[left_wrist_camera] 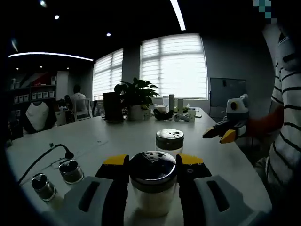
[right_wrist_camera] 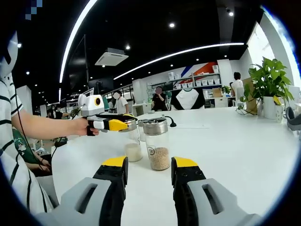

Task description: Rotate the seasoning bottle until the label or dispensing opening points toward the visible target arrow and the bottle remains upright within the marked orientation range

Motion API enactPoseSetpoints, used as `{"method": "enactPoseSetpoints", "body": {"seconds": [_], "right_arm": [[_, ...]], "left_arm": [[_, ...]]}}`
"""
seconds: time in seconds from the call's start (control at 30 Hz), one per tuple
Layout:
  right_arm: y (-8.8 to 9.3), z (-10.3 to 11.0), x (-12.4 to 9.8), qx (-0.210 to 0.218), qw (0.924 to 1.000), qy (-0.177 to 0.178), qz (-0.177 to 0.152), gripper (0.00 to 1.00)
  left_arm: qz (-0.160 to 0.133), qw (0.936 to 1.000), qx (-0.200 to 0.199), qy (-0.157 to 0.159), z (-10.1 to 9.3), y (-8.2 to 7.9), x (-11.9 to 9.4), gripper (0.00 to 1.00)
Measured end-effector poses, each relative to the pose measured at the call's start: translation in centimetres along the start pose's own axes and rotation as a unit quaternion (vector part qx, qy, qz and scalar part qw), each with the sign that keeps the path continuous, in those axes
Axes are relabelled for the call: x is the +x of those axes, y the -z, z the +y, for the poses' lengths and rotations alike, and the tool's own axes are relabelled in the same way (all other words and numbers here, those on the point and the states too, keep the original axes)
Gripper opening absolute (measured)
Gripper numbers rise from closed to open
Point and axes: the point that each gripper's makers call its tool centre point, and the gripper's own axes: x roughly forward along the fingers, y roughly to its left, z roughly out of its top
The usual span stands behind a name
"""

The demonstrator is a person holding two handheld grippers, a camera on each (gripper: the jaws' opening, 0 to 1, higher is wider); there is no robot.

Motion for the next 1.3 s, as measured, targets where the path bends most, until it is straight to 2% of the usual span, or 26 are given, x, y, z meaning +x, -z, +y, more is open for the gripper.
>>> {"method": "enactPoseSetpoints", "body": {"seconds": [0.13,0.27,0.43,0.6,0.67,0.7,0.73,0.83,0.97,1.07,1.1,1.17,1.23,1.27,1.3], "right_arm": [[0.0,0.0,0.0,-0.001,1.0,-0.002,0.001,0.35],[0.0,0.0,-0.1,-0.003,1.0,-0.002,0.002,0.34],[0.0,0.0,-0.2,-0.003,1.0,0.0,0.001,0.34],[0.0,0.0,-0.3,-0.003,1.0,0.0,0.0,0.34],[0.0,0.0,-0.3,-0.003,1.0,0.0,-0.001,0.34],[0.0,0.0,-0.3,-0.003,1.0,0.0,-0.001,0.34],[0.0,0.1,-0.4,-0.003,1.0,0.001,-0.001,0.34],[-0.1,0.1,-0.4,-0.004,1.0,0.002,-0.003,0.35],[-0.1,0.0,-0.5,-0.003,1.0,0.003,-0.003,0.35],[0.1,0.0,-0.4,-0.002,1.0,0.005,-0.001,0.35],[0.1,0.0,-0.3,-0.002,1.0,0.004,0.0,0.35],[0.1,0.1,-0.2,-0.003,1.0,0.004,-0.001,0.35],[0.1,0.0,-0.1,-0.003,1.0,0.005,0.0,0.35],[0.1,0.0,-0.1,-0.003,1.0,0.005,0.0,0.35],[0.0,0.0,-0.1,-0.003,1.0,0.005,0.0,0.35]], "left_arm": [[0.006,0.999,-0.003,0.043,-0.3,0.1,0.1,0.42],[0.009,0.9977,-0.005,0.067,-0.2,0.2,0.2,0.42],[-0.005,0.9969,-0.009,0.078,-0.4,0.1,0.1,0.42],[-0.005,0.9975,-0.013,0.069,-0.6,0.1,0.2,0.42],[-0.004,0.9983,-0.019,0.055,-0.5,0.1,0.2,0.45],[-0.01,0.9986,-0.029,0.043,-0.2,0.0,0.3,0.5],[-0.024,0.9987,-0.039,0.02,0.4,-0.3,0.2,0.55],[-0.056,0.9955,-0.074,-0.013,0.9,-0.9,-0.3,0.55],[-0.062,0.9953,-0.055,-0.049,0.1,-1.1,-0.6,0.57],[-0.085,0.9879,-0.081,-0.101,0.7,-1.2,-0.9,0.58],[-0.064,0.9878,-0.065,-0.126,1.1,-0.5,-0.9,0.6],[-0.067,0.9869,-0.034,-0.143,1.1,-0.7,-0.9,0.58],[-0.071,0.9845,-0.032,-0.157,0.7,-0.9,-0.8,0.55],[-0.073,0.981,-0.027,-0.178,1.0,-1.1,-0.8,0.55],[-0.062,0.9792,-0.02,-0.192,1.2,-0.8,-0.9,0.55]]}}
